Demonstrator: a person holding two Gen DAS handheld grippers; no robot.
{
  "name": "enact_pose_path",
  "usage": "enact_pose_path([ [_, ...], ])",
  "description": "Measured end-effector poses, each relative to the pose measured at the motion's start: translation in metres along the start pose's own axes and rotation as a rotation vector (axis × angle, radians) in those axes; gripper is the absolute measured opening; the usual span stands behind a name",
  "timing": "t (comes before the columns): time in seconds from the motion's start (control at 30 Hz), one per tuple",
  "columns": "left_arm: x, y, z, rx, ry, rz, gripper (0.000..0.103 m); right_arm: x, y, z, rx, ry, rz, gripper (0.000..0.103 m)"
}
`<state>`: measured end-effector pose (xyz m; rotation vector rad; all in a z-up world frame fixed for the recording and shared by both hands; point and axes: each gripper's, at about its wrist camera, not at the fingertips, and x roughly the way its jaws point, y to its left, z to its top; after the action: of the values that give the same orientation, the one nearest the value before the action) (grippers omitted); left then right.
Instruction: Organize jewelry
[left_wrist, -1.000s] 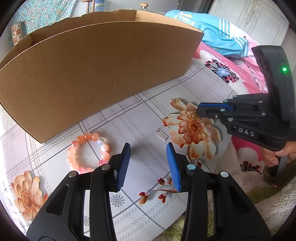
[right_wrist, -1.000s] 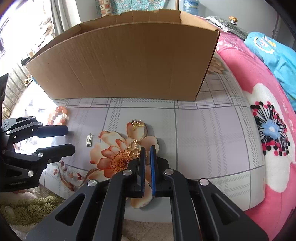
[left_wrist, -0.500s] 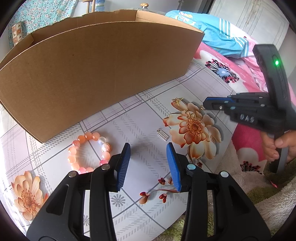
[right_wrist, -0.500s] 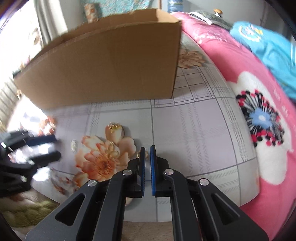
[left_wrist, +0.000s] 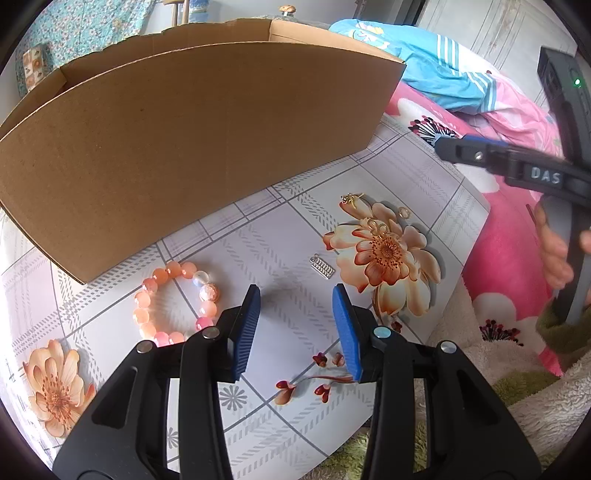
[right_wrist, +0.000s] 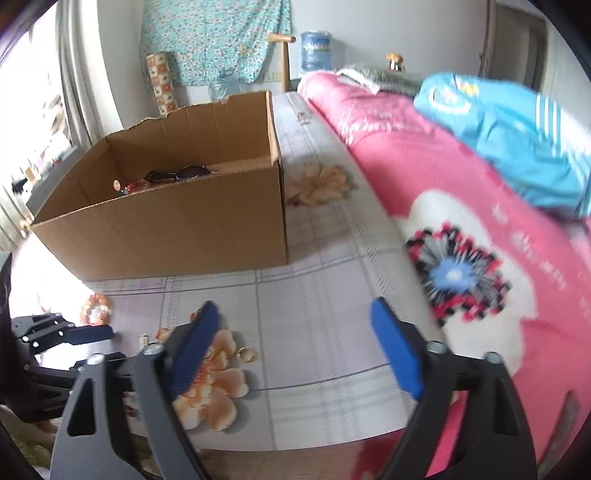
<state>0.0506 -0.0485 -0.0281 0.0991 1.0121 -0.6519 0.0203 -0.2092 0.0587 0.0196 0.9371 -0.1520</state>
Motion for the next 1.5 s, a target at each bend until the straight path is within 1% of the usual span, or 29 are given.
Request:
enact_pose_path([
  [0.1,0.0,0.0,0.0,0.0,-0.001,0.001,0.039,-0.006,0.005,0.005,-0.054,-0.014,-0.03,0.096],
  [0.17,0.001,-0.001,0.0,0.001,-0.001,0.002,0.039,-0.008,0.006,0.007,-0.063,-0.016,-0.046,0.096],
  [0.27,0.002,-0.002,0.001,0.001,-0.001,0.002,0.039,-0.015,0.009,0.009,-0.072,-0.033,-0.092,0.096],
  [0.43,0.002,-0.002,0.001,-0.001,-0.002,0.002,0.039,-0.02,0.008,0.016,-0.106,-0.088,-0.181,0.096],
  [0.57,0.002,-0.001,0.0,0.0,-0.003,0.003,0.04,-0.031,0.004,0.02,-0.111,-0.161,-0.184,0.096],
  [0.6,0.003,-0.002,0.0,0.0,-0.003,0.004,0.04,-0.033,0.003,0.02,-0.109,-0.178,-0.167,0.096],
  [0.63,0.003,-0.001,0.0,0.0,-0.003,0.003,0.04,-0.033,0.001,0.02,-0.109,-0.176,-0.141,0.096],
  [0.67,0.003,-0.001,0.0,0.0,-0.004,0.004,0.04,-0.029,0.0,0.019,-0.11,-0.156,-0.11,0.096],
  [0.77,0.002,0.0,0.0,0.0,-0.004,0.004,0.045,-0.02,0.0,0.016,-0.102,-0.116,-0.097,0.096],
  [0.9,0.003,0.001,0.001,0.002,-0.002,0.011,0.045,-0.023,0.007,0.012,-0.096,-0.145,-0.051,0.096],
  [1.07,0.003,0.001,0.0,-0.003,-0.003,0.018,0.046,-0.018,0.013,0.008,-0.095,-0.129,-0.009,0.096],
  [1.23,0.001,0.003,-0.001,-0.01,-0.004,0.021,0.046,-0.019,0.0,0.008,-0.02,-0.124,0.027,0.096],
  [1.37,0.001,0.002,-0.002,-0.008,-0.003,0.023,0.046,-0.017,-0.015,0.009,0.054,-0.113,0.078,0.096],
  [1.5,-0.005,0.002,-0.004,0.001,-0.021,0.018,0.046,-0.017,-0.02,0.008,0.074,-0.12,0.106,0.096],
])
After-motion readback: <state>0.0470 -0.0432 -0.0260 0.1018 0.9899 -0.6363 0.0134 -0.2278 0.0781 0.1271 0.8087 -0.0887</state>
